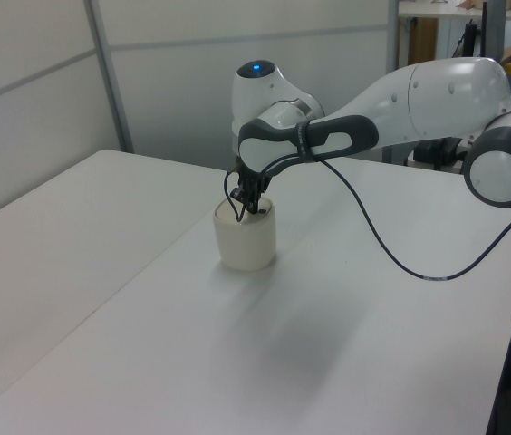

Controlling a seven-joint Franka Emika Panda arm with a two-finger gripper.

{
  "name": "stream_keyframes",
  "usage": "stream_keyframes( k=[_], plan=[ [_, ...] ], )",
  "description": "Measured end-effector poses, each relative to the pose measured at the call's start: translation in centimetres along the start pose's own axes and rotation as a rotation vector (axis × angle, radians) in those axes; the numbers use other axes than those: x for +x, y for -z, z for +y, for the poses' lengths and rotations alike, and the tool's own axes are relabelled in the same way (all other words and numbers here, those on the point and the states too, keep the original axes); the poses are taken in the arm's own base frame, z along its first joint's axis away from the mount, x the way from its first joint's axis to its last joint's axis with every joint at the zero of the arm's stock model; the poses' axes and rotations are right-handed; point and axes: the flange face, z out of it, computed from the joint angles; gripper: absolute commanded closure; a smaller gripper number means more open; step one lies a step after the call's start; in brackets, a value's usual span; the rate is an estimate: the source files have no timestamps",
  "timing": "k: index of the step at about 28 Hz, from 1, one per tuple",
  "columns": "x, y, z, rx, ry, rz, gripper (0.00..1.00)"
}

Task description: Close the trash can

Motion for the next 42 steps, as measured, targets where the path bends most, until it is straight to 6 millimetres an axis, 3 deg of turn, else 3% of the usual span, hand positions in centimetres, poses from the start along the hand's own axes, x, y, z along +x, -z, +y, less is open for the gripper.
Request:
stream_keyframes(
  k=[14, 17, 19, 23, 24, 28, 29, 33, 36, 42],
  plan=[
    [0.0, 0.5, 0.2, 0.016, -0.001, 0.004, 1.00],
    [0.2, 1.6, 0.4, 0.037, -0.041, 0.021, 0.97],
    [0.4, 3.4, 0.6, 0.046, -0.077, 0.048, 0.92],
    [0.8, 7.0, 1.2, 0.050, -0.129, 0.099, 0.78],
    [0.9, 8.0, 1.3, 0.051, -0.140, 0.114, 0.61],
    [1.1, 11.5, 1.8, 0.054, -0.179, 0.164, 0.18],
    [1.1, 12.2, 1.9, 0.054, -0.184, 0.175, 0.00],
    [0.7, 15.6, 2.2, 0.057, -0.197, 0.208, 0.00],
    [-0.5, 17.5, 2.2, 0.054, -0.195, 0.139, 0.00],
    [-2.7, 18.7, 1.5, 0.051, -0.157, 0.000, 0.00]
  ],
)
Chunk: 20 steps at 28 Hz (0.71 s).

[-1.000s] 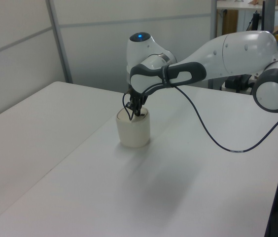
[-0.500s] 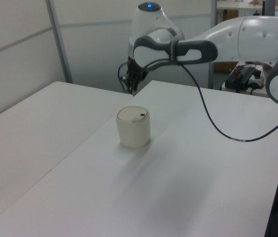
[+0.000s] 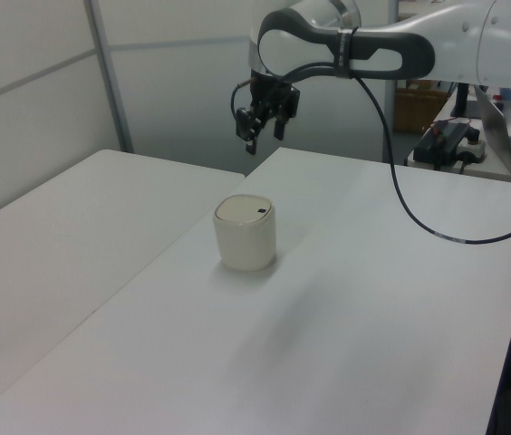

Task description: Close the trash can

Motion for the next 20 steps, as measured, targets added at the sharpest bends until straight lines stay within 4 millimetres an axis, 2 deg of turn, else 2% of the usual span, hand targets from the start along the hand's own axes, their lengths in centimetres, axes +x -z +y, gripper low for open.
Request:
stream_keyframes(
  k=[10, 14, 20],
  plan=[
    [-5.2, 0.8, -0.4, 0.034, 0.244, -0.336, 0.00],
    [-6.3, 0.8, -0.3, 0.052, 0.311, -0.409, 0.00],
    [-6.5, 1.0, -0.6, 0.072, 0.336, -0.419, 0.00]
  ],
)
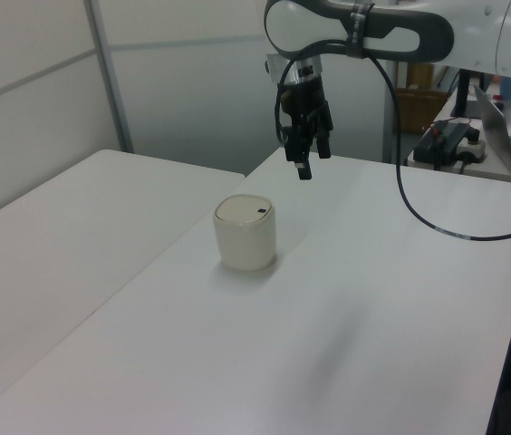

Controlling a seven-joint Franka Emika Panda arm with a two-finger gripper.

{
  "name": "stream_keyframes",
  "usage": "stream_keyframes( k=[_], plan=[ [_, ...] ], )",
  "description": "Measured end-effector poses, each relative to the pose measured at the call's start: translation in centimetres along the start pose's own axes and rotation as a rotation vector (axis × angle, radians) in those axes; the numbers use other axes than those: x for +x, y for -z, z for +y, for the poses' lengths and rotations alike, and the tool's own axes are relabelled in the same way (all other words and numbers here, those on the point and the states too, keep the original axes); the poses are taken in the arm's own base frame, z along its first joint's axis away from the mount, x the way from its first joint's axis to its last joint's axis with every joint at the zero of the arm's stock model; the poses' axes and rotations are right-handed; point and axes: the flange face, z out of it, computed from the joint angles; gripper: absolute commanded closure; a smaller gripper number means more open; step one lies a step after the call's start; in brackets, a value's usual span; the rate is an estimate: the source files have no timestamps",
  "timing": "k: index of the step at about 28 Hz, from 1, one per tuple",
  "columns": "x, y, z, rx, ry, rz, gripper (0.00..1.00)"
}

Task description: Close the trash can

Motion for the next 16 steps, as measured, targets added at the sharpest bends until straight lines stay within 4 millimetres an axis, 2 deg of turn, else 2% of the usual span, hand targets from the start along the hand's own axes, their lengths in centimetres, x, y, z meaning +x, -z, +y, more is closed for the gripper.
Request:
stream_keyframes(
  k=[16],
  plan=[
    [0.11, 0.04, -0.69, 0.003, 0.014, 0.001, 0.00]
  ],
)
